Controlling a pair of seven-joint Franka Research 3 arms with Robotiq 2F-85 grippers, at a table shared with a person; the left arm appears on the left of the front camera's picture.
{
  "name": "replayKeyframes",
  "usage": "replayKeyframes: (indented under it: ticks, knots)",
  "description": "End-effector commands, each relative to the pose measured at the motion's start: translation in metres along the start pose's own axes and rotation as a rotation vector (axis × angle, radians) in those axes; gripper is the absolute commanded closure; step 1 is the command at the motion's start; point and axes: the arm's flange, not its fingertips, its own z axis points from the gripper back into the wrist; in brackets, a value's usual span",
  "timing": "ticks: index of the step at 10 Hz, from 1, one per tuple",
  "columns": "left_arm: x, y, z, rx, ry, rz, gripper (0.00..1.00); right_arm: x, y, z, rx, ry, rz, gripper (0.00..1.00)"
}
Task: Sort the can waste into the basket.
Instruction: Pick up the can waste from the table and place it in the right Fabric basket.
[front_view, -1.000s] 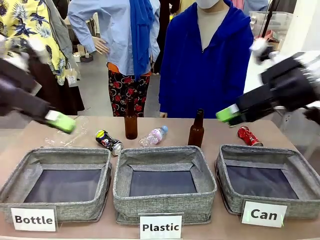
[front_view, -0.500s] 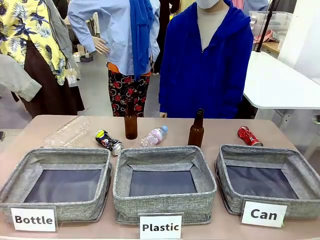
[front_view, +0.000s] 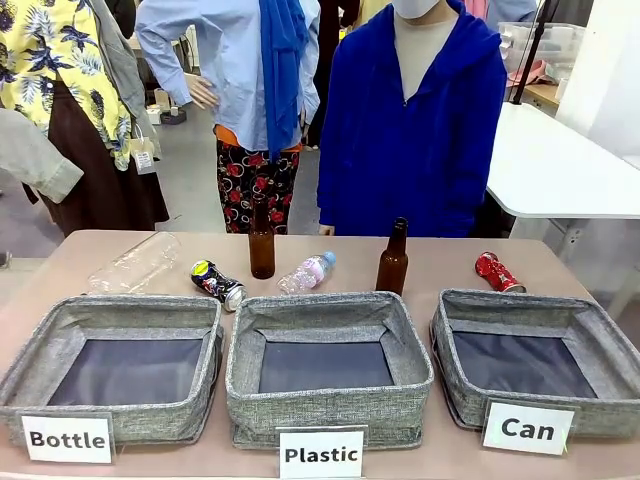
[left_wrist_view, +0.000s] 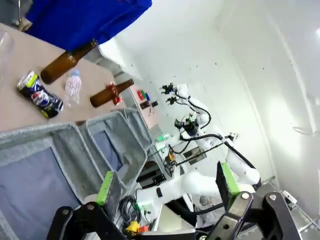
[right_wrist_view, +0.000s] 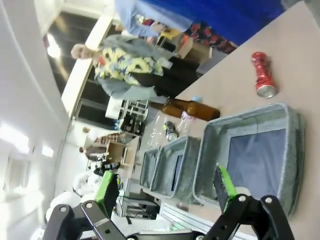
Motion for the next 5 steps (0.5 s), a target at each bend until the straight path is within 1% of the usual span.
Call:
replayKeyframes:
  ticks: [1,2,3,5]
  knots:
    - [-0.078,-0.042,-0.071,0.007,-0.055,-0.017,0.00,-0.003,0.010,-0.028,-0.063,-0.031,-0.010,0.00]
    - [-0.075,-0.046,-0.085,0.129,-0.149,0.089,0.00,0.000,0.000,0.000,0.000,0.000,0.000,0.00]
    - [0.009,-0.008,-0.011,-0.004,-0.019,-0.014,0.00,0.000,0.000,0.000,0.000,0.000,0.000,0.00]
    - [0.009,-0.008,-0.011,-0.004,-0.019,-0.014,0.00,0.000,0.000,0.000,0.000,0.000,0.000,0.00]
